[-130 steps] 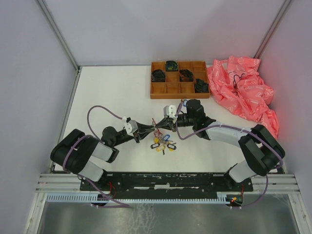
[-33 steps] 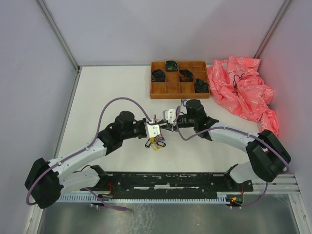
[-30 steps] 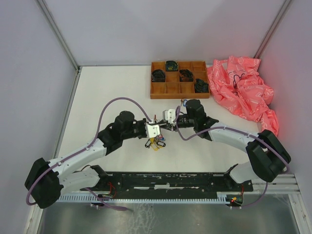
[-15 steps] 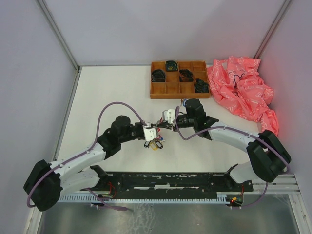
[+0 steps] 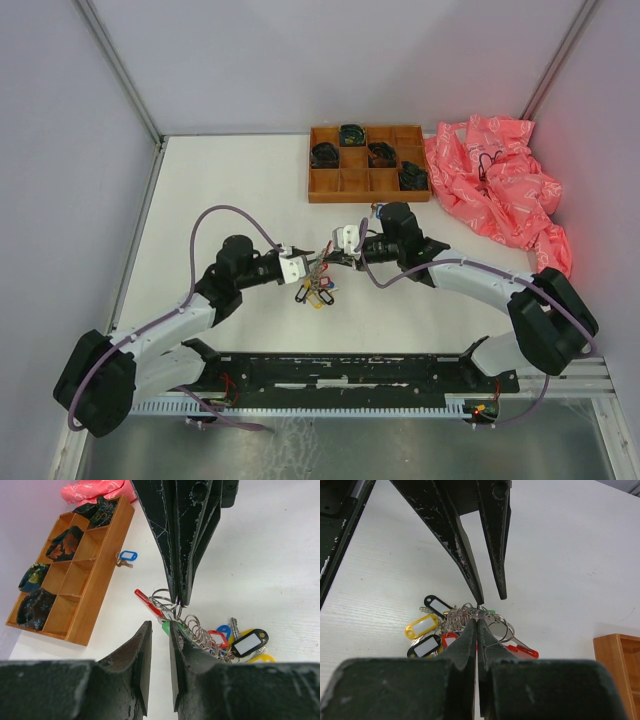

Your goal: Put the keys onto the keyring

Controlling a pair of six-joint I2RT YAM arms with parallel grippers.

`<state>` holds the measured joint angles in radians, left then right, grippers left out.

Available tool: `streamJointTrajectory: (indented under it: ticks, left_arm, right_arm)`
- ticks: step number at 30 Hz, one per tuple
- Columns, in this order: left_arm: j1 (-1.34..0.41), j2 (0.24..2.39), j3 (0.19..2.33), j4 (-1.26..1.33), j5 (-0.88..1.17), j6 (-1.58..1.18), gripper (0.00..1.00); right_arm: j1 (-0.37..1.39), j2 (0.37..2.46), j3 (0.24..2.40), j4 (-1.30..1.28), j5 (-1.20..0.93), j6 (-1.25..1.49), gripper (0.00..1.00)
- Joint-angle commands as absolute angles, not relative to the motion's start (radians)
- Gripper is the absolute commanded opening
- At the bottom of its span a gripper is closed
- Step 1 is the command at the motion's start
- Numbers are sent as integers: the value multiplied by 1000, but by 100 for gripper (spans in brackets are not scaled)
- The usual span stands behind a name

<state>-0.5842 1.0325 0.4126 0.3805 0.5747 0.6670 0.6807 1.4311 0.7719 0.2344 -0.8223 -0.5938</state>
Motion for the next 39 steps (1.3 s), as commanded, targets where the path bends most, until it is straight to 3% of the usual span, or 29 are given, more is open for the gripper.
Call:
streamJointTrajectory:
  ticks: [1,39]
  left_arm:
    - [-579,1036,419,454,643,615,28]
    - [-545,1078,422,497,728,550,29]
  right_arm:
    - [687,1405,809,249,-848,-592,1]
    - [686,1396,798,300,-831,-568,1]
